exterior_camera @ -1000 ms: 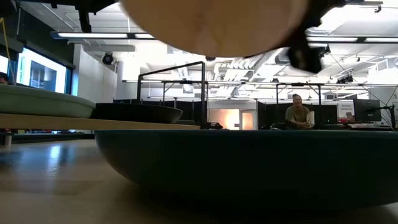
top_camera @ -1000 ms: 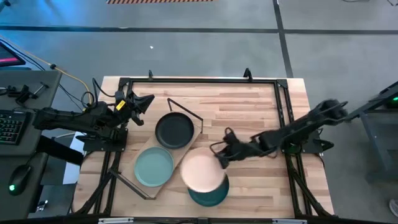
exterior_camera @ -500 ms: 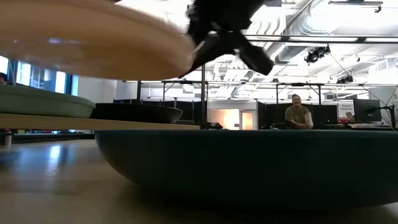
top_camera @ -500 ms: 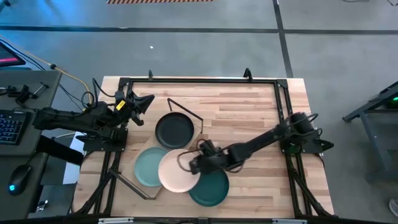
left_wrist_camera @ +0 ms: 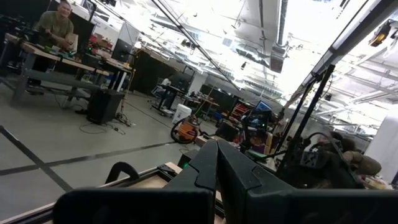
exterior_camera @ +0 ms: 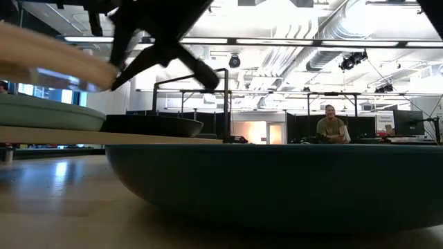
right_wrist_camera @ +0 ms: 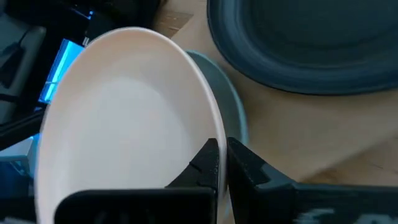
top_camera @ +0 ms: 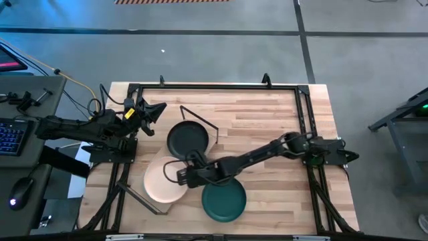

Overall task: Place and stack plates onto a shelf
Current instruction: Stack the white plate on the light blue plate on the shelf

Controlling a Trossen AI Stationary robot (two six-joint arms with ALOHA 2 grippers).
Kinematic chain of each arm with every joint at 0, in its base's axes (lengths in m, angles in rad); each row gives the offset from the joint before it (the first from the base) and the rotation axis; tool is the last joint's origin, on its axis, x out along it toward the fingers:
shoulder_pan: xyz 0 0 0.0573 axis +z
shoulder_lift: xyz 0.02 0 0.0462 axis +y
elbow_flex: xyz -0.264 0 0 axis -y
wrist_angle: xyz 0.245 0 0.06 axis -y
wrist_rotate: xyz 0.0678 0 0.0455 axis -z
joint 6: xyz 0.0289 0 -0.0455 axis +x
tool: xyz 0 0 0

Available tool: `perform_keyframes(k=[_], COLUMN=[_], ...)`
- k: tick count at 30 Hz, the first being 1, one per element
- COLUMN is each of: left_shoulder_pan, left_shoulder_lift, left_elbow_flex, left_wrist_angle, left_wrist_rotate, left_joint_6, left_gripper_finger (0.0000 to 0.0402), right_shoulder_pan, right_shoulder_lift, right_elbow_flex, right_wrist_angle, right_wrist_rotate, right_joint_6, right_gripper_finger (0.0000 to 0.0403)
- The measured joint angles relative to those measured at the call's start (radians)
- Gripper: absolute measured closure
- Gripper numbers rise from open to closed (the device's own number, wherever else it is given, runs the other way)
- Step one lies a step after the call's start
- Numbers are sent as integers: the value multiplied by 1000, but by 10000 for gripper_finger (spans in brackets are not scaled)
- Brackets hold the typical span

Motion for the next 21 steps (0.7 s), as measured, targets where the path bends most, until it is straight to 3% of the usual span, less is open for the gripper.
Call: perform_keyframes(k=[6, 21], left_shoulder_pan=[0, 1], left_shoulder_lift=[0, 0], left_elbow_flex=[0, 0], left_wrist_angle=[0, 0], left_wrist_rotate=[0, 0], left_joint_6=[0, 0], left_gripper_finger=[402, 401], right_shoulder_pan=[0, 0], right_shoulder_lift=[88, 95], right_elbow_flex=[98, 106], right_wrist_angle=[-3, -58], right_wrist_rotate=[0, -2], right_joint_6=[9, -9], right_gripper_finger=[403, 403])
